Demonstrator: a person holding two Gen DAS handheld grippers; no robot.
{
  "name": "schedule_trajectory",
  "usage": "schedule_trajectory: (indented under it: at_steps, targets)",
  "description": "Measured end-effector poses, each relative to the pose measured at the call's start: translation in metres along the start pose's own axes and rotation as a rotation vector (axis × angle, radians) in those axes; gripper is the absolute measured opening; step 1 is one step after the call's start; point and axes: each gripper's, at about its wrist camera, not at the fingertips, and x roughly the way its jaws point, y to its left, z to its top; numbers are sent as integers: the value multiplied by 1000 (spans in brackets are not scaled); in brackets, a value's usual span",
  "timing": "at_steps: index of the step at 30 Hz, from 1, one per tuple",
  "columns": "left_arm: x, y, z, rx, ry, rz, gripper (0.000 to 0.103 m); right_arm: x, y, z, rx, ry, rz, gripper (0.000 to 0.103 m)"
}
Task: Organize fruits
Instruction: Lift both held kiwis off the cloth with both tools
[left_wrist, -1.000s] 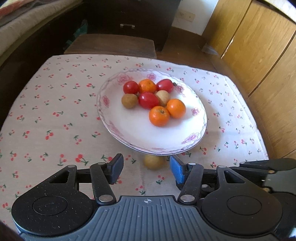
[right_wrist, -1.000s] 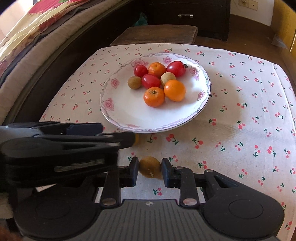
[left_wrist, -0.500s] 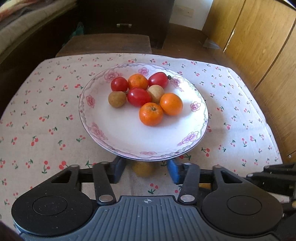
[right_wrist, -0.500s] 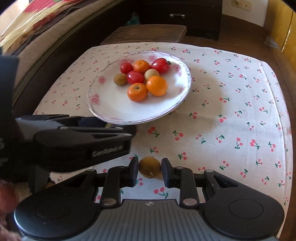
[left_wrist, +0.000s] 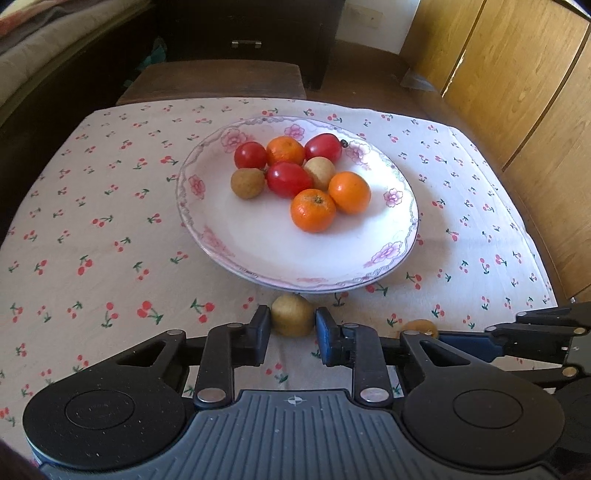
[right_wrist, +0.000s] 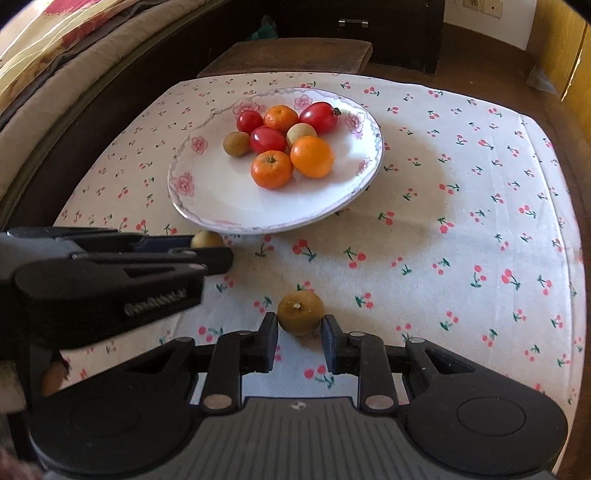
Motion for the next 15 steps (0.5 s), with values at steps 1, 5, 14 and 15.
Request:
schedule_trajectory:
  at_steps: [1, 5, 14, 15]
  targets:
    - [-2, 1, -1, 1, -1, -2, 34, -2, 1, -2, -5, 0, -2, 27]
    - [-12, 6, -6, 5, -3, -7, 34, -13, 0, -11, -11, -5, -4, 27]
    - [-33, 1, -42, 86, 28, -14, 35, -25, 5, -37, -56, 21, -13, 27]
    - [-35, 1, -46, 90, 28, -15, 35, -25, 6, -39, -62, 25, -17, 27]
